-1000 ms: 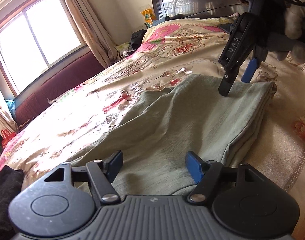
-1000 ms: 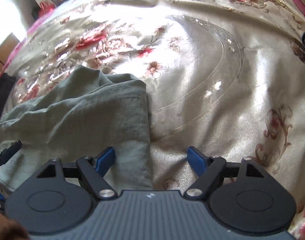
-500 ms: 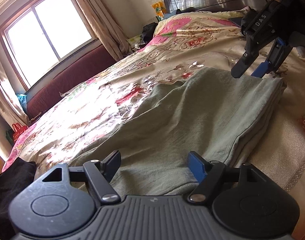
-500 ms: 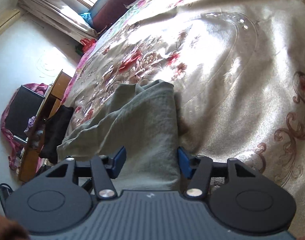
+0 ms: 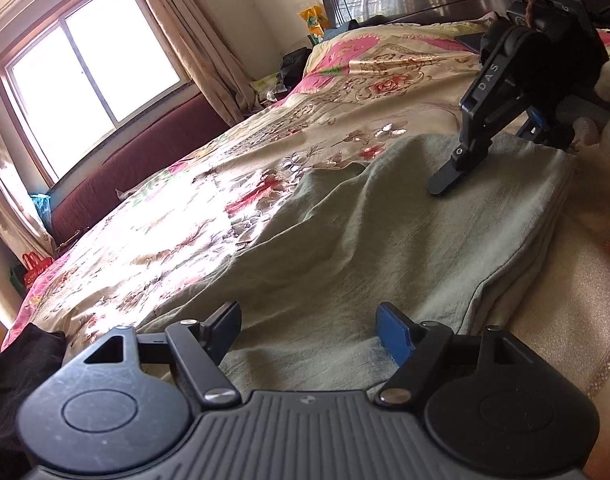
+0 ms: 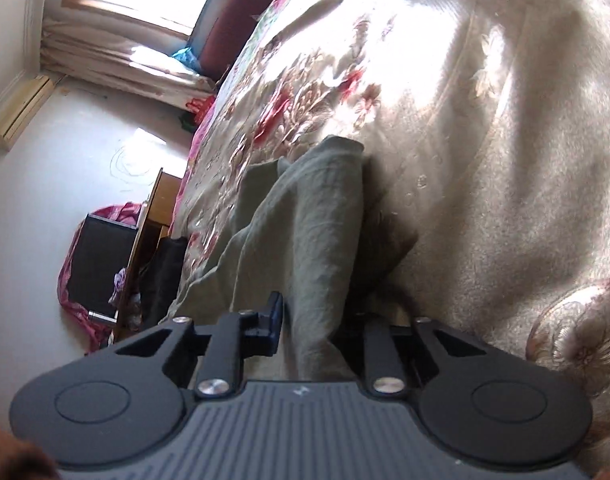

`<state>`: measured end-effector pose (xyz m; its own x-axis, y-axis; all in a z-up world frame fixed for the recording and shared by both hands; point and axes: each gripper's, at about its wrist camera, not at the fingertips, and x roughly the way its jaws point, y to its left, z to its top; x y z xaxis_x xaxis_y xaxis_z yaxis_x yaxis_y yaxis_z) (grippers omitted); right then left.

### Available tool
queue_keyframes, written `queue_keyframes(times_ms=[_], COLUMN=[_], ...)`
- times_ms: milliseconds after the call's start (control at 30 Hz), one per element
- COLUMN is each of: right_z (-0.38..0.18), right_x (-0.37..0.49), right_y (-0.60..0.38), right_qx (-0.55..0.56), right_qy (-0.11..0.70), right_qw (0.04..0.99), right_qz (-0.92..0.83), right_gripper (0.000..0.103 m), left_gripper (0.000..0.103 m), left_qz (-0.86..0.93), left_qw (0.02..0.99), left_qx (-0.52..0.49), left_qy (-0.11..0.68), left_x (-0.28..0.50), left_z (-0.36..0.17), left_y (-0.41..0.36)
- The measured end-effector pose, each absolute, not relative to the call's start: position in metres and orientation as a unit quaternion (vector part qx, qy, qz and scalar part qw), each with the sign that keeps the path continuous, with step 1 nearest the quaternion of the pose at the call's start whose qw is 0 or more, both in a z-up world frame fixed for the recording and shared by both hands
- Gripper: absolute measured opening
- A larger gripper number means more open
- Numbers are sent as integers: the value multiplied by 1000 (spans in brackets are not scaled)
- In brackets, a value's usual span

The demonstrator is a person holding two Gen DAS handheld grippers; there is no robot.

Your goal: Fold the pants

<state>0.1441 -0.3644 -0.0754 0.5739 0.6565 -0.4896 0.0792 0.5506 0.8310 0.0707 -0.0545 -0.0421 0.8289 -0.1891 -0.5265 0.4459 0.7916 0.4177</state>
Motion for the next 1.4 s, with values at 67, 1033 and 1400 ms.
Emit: queue_keyframes(times_ms=[67,1033,1400], right_z=[-67,99,22], right_x=[138,141,147], right_y=[-357,-170,-60], right_qx=[432,57,-71], right_qy=[415,417,496], right_qw=[783,892,831], right_qz=[170,166,241], right_gripper=[6,5,15], left_gripper=[87,87,87], left_qz=[-177,-238,-210], left_qw=[913,906,913], left_qx=[271,70,49], left_qy=[248,344,345], left_x=[72,77,38], left_z=[-41,-5,5], left_y=[-55,8,55])
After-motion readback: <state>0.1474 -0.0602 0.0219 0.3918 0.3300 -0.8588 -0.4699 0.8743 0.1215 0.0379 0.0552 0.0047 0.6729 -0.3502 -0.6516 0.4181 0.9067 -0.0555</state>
